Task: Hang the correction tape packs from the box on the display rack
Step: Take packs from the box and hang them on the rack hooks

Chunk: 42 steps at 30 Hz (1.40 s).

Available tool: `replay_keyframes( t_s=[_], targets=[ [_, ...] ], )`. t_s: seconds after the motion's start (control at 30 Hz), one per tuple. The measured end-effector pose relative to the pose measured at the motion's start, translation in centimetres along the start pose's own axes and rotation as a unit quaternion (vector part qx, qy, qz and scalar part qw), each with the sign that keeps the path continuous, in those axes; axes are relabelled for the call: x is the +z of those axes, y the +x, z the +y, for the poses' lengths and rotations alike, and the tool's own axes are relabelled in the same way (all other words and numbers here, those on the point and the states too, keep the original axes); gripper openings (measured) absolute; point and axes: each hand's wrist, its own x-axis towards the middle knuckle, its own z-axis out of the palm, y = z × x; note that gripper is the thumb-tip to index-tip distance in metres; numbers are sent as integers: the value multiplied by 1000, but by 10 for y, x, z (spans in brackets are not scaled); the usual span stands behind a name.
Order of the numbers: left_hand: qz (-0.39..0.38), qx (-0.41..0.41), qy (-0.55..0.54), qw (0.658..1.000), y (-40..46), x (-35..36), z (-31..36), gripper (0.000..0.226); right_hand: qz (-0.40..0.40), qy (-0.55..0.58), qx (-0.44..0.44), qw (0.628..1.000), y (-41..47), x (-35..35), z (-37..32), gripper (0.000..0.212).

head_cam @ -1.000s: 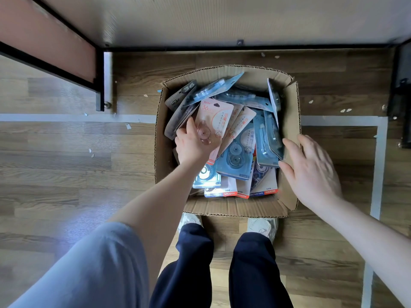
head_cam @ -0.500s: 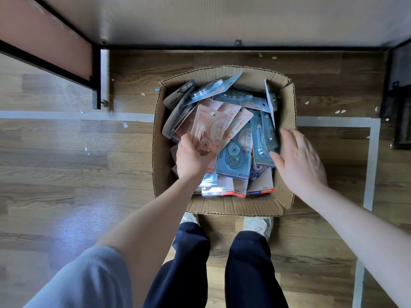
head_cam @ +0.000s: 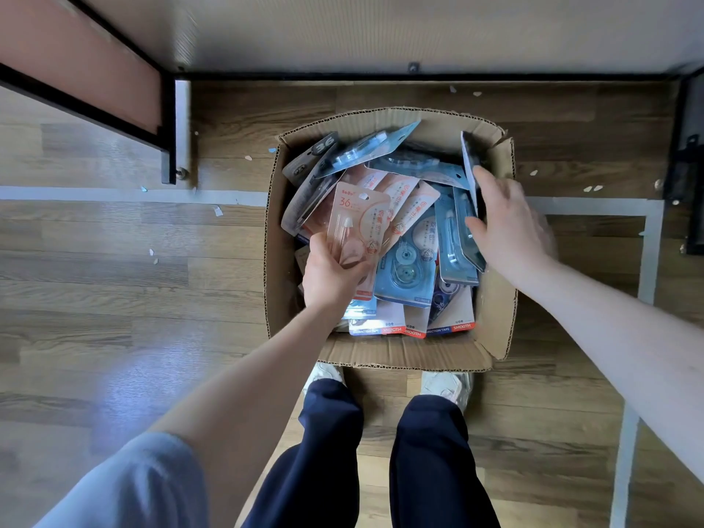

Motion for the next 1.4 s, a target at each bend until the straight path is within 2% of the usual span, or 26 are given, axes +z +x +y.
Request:
replay_keyframes(
  t_s=[0.17, 0.3, 0.47, 0.57, 0.63, 0.87, 1.03, 1.27, 1.4],
  targets=[
    [-15, -10, -8, 1000, -4, -5, -5, 58, -23, -15, -10, 1000, 12, 11, 0, 59],
    [-21, -10, -24, 999, -4, -6, -10, 59, -3, -72, -32, 997, 20, 13, 0, 66],
    [-25, -5, -35, 999, -2, -5, -13, 55, 68, -127, -93, 985, 29, 17, 10, 42],
    [-27, -2, -37, 999, -2, -5, -14, 54, 77, -154, -135, 976, 31, 16, 15, 22],
    [-27, 0, -38, 999, -1, -6, -15, 55, 86, -165, -149, 971, 31, 15, 18, 17],
    [-37, 0, -38, 999, -1, -9, -19, 56, 32, -176, -177, 968, 13, 22, 23, 32],
    [-38, 0, -34, 999, 0, -11, -22, 54, 36, -107, -205, 972, 5, 18, 20, 35],
    [-40, 11, -37, 998, 2, -11, -24, 57, -1, -24, -146, 989, 26, 3, 15, 65],
    [-44, 14, -46, 998, 2, -12, -24, 58, -48, -2, -125, 991, 39, -1, 16, 66]
  ],
)
